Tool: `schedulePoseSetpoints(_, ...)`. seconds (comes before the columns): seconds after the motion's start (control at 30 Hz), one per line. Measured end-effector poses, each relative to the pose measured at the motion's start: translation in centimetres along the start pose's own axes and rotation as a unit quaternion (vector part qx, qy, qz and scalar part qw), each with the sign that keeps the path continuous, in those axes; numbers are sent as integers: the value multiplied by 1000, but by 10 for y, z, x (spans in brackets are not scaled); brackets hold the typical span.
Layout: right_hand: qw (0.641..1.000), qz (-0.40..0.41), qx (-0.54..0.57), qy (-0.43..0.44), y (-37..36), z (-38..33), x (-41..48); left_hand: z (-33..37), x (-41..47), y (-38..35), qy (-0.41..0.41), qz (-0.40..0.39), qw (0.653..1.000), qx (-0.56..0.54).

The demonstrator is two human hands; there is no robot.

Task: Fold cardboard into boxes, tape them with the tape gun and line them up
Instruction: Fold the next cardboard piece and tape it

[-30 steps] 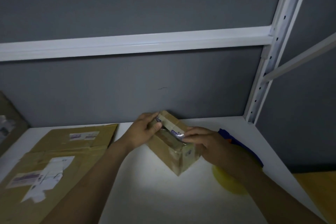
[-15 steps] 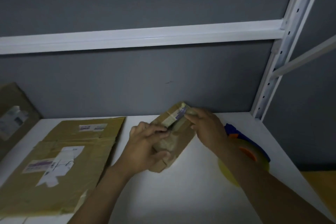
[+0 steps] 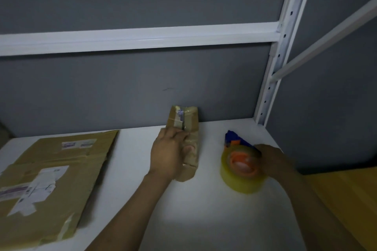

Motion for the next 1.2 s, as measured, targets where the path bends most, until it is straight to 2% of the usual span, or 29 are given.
schedulePoseSetpoints(0.07,999,38,-28,-3,-2,5,0,6,3,0,-29,6,998,51)
schedulePoseSetpoints(0.13,997,71,-9,7,-4,5,-4,15,2,1,-62,18,995,80)
schedulePoseSetpoints(0.23,987,145,40,55,1,-10,-15,32,-9,10,-47,27,998,-44)
schedulePoseSetpoints(0.3,969,211,89,88,12,-25,-25,50,-15,25,2,-6,990,-141)
schedulePoseSetpoints(0.37,939,279,162,123,27,-44,-34,68,-17,39,74,-76,966,-236)
schedulePoseSetpoints(0.43,909,311,223,164,43,-64,-41,77,-17,44,128,-146,929,-315)
schedulePoseSetpoints(0.5,900,285,257,208,55,-77,-42,75,-17,49,156,-147,902,-374)
schedulePoseSetpoints(0.6,874,162,370,269,66,-94,-42,69,-21,59,155,-126,865,-460)
schedulePoseSetpoints(0.67,854,110,407,305,67,-102,-41,68,-26,66,136,-147,836,-511)
schedulePoseSetpoints(0.73,846,99,401,337,66,-108,-41,64,-25,74,126,-142,838,-512)
schedulePoseSetpoints(0.8,847,99,377,361,64,-111,-39,54,-19,85,173,-84,855,-482)
schedulePoseSetpoints(0.83,850,98,361,370,63,-111,-38,50,-14,91,212,-72,840,-494)
schedulePoseSetpoints(0.87,853,94,348,378,61,-110,-37,47,-9,96,247,-76,811,-524)
schedulePoseSetpoints(0.93,858,94,325,387,60,-110,-35,48,2,107,290,-119,757,-573)
schedulePoseSetpoints(0.97,861,105,307,392,59,-110,-33,49,6,110,308,-138,740,-582)
schedulePoseSetpoints(1.07,878,138,226,398,58,-108,-30,45,15,111,331,-150,730,-578)
schedulePoseSetpoints(1.2,900,113,161,388,57,-103,-28,24,20,96,359,-136,761,-524)
Point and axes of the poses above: each hand's wrist, its own x-axis towards the middle knuckle, its own y-axis out of the back of the hand, z = x × y, the point moved 2 cm from there along x, towards the middle knuckle, and after that the axes turned 9 degrees about y, right-handed, at the moved point
